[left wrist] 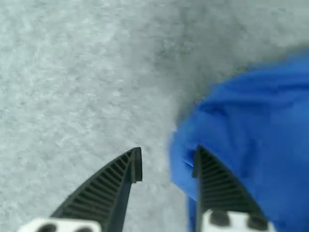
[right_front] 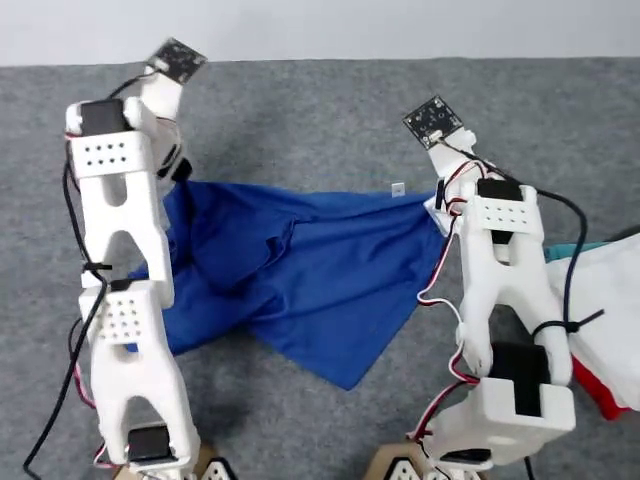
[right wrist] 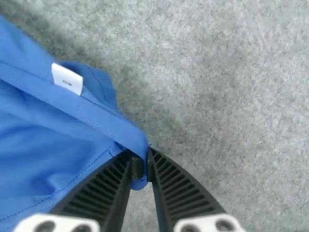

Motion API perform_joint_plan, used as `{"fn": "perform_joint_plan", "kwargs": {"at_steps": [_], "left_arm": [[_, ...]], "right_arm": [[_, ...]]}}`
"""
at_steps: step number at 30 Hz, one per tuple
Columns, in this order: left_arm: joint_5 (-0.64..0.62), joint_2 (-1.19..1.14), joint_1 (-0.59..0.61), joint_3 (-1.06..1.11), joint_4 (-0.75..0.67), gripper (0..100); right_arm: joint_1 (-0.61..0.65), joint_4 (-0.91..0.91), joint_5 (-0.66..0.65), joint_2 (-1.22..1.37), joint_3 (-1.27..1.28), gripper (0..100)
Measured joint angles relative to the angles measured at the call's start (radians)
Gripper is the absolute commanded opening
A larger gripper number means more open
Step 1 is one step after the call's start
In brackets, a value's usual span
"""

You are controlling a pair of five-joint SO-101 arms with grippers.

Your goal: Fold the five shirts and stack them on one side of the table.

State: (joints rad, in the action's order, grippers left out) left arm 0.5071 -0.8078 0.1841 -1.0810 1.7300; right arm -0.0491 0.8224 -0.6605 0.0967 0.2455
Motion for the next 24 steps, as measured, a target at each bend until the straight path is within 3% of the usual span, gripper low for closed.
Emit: {"fn": "perform_joint_plan", "kwargs": {"at_steps": [7,13,24], "left_arm": [[0.021,0.364,-0.087,0.618,-0.002,17],[0.032,0.423,-0.120,1.003,-0.155,20],[0.034,0.365,-0.153,1.111,-0.338,20]], "right_arm": [[0.000,0.028,0.000,0.000,0.000,1.0],[0.000,0.028,0.003,0.000,0.000,1.0],[0.000,0.028,0.003,0.000,0.000,1.0]]}}
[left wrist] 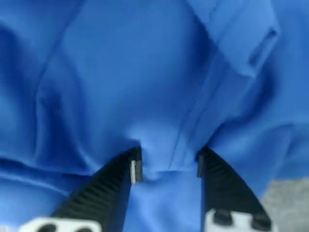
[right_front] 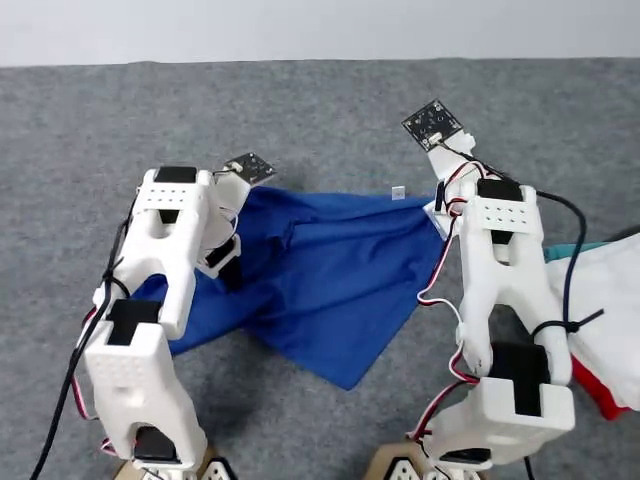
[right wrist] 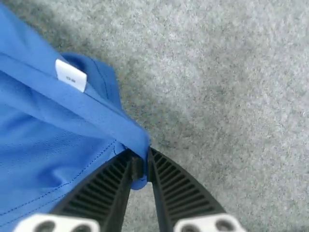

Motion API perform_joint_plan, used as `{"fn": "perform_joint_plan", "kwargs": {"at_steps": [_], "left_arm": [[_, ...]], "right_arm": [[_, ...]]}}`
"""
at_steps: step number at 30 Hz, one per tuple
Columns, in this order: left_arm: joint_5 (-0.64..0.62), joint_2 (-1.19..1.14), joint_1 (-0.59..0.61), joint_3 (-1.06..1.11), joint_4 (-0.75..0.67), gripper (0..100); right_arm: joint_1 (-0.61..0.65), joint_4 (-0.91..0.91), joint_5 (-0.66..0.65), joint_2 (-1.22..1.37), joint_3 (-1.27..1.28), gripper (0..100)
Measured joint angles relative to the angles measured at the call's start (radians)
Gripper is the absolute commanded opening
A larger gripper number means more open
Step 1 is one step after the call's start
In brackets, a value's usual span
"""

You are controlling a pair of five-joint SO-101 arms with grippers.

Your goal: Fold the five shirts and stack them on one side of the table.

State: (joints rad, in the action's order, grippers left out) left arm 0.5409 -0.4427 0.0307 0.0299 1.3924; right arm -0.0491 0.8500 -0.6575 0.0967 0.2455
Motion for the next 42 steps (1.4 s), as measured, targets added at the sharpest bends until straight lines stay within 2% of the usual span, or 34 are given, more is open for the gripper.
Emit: {"fn": "perform_joint_plan", "kwargs": {"at_steps": [8,12,19,25,33,42], "left_arm": [[0.000,-0.015,0.000,0.002,-0.020,20],[0.000,-0.040,0.000,0.002,-0.014,17],[0.000,-0.103,-0.006,-0.092,0.066,5],[0.000,-0.107,-0.026,-0.193,0.183,3],[0.000,0.055,-0.029,-0.367,0.325,0],[0.006,0.259,-0.029,-0.404,0.334,0]], "right_arm": [[0.000,0.000,0.000,0.000,0.000,1.0],[0.000,0.000,0.000,0.000,0.000,1.0],[0.000,0.000,0.000,0.000,0.000,1.0],[0.000,0.000,0.000,-0.002,0.000,1.0],[0.000,0.018,0.000,-0.068,0.000,1.0],[0.000,0.120,0.000,-0.235,0.000,1.0]]}}
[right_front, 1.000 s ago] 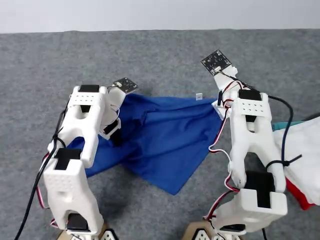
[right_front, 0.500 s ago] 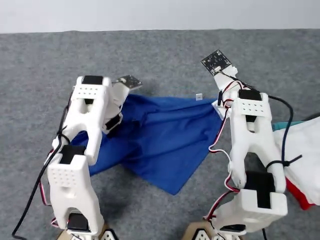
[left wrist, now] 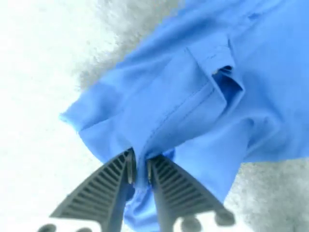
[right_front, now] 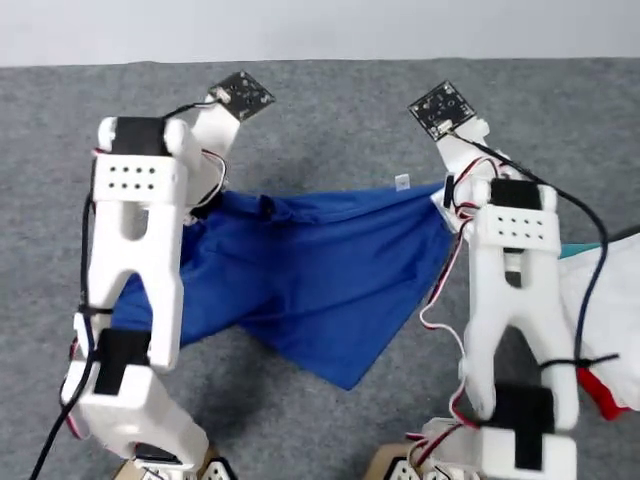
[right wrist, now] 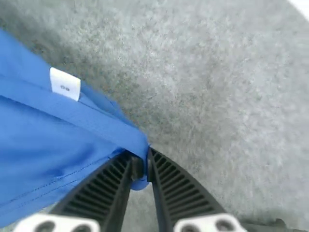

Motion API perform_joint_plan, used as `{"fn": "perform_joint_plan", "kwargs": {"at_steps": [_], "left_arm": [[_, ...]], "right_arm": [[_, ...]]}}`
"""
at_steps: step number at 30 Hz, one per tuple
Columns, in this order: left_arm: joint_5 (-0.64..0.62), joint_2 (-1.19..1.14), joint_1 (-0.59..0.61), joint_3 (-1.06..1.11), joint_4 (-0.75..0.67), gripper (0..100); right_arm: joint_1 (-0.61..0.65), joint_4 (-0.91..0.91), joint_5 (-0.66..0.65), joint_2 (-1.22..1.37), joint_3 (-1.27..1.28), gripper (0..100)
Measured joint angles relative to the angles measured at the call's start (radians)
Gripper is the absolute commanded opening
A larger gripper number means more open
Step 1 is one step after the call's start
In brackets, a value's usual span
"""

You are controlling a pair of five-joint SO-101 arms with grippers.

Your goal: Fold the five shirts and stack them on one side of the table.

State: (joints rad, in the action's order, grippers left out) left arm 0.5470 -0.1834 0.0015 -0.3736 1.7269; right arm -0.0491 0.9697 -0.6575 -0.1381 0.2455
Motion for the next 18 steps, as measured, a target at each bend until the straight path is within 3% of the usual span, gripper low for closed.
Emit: {"fn": "perform_joint_plan", "kwargs": {"at_steps": [18], "left_arm": [[-0.147,0.388,0.000,-0.368,0.011,0]], "right_arm": [[0.000,0.031,0.000,-0.623,0.000,1.0]]}}
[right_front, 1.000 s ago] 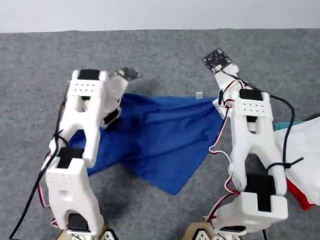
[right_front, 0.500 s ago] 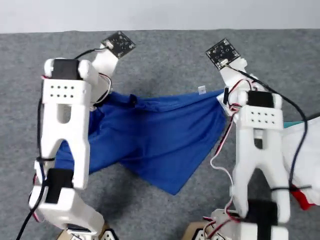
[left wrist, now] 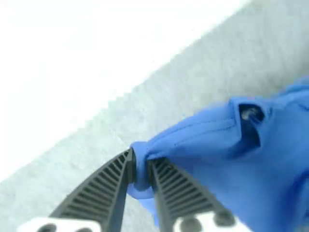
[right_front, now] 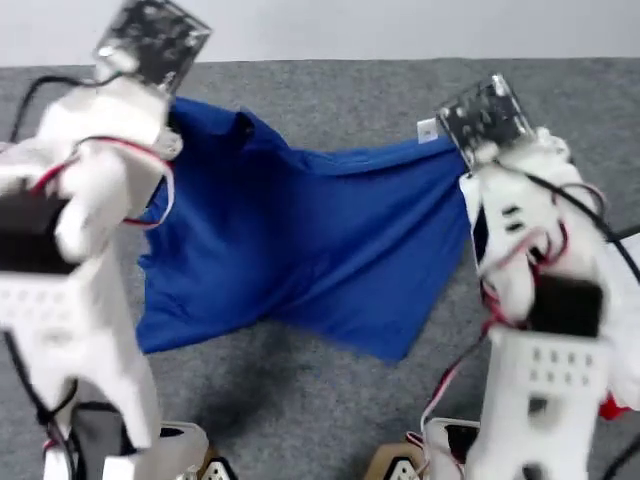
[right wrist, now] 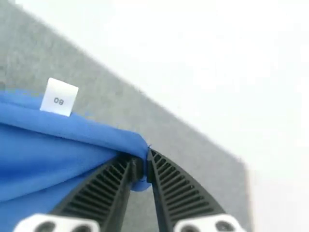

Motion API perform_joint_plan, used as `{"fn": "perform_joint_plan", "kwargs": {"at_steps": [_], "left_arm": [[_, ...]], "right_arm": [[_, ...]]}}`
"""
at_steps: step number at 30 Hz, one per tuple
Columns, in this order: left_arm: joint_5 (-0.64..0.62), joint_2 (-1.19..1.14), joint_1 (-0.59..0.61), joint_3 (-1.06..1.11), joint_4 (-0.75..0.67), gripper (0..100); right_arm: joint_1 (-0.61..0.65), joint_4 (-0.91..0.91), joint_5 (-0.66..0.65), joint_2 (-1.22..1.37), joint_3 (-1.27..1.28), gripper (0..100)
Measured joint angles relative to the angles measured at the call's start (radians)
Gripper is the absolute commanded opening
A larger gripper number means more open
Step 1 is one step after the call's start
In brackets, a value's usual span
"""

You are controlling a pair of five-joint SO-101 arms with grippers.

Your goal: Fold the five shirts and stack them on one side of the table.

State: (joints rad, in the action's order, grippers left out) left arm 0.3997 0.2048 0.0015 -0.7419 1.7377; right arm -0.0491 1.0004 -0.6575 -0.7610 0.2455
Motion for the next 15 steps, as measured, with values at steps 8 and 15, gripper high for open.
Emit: {"fn": "perform_joint_plan", "kwargs": {"at_steps": [8,15], "left_arm": [[0.015,0.146,0.000,-0.212,0.002,0],[0.055,0.247,0.132,-0.341,0.003,0]], "right_arm": [[-0.037,0.080,-0.120,-0.230,0.000,1.0],[-0.161,0.132,-0.184,-0.361,-0.003,1.0]]}}
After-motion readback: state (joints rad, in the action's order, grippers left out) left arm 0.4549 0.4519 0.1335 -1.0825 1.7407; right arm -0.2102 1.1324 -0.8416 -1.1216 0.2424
